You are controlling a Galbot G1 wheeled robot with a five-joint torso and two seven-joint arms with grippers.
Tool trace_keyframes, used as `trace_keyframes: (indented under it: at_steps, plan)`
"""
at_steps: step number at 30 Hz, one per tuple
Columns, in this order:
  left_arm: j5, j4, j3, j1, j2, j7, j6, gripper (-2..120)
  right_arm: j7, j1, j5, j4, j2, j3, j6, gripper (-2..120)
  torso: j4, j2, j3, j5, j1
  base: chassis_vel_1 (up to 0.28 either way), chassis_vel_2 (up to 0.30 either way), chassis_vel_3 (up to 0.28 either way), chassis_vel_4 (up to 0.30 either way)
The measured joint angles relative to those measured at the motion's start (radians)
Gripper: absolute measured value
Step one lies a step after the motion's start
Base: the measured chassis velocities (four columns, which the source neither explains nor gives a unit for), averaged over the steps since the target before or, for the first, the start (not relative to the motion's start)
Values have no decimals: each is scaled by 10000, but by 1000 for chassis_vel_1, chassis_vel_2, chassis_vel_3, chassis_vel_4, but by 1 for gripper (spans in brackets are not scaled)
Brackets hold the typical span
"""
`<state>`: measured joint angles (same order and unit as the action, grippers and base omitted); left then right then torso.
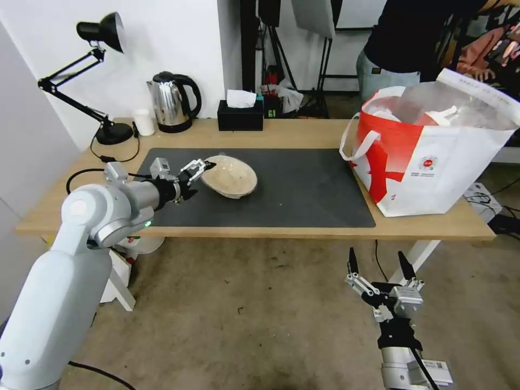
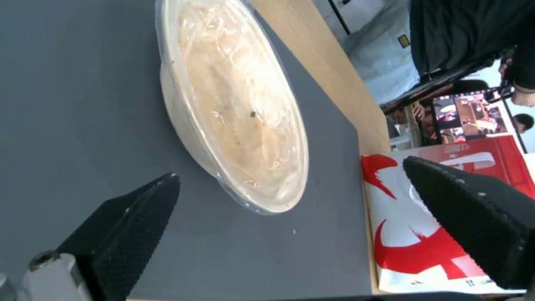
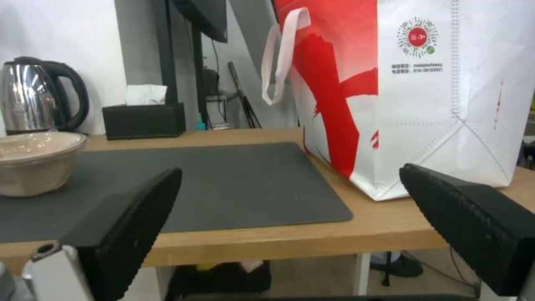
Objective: Pick up the trash from the table and place it into the takeout bag.
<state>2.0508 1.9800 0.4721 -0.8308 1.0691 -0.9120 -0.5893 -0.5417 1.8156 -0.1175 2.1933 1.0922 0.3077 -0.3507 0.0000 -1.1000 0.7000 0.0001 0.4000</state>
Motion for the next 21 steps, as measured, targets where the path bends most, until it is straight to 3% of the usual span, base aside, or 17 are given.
trace_keyframes:
  at_steps: [21]
  plan:
    - [-321,-927,-425,610,289,237,-7,100,0,0,0,0,1,0,0,100,0,1,1,0,0,0,0,0,0]
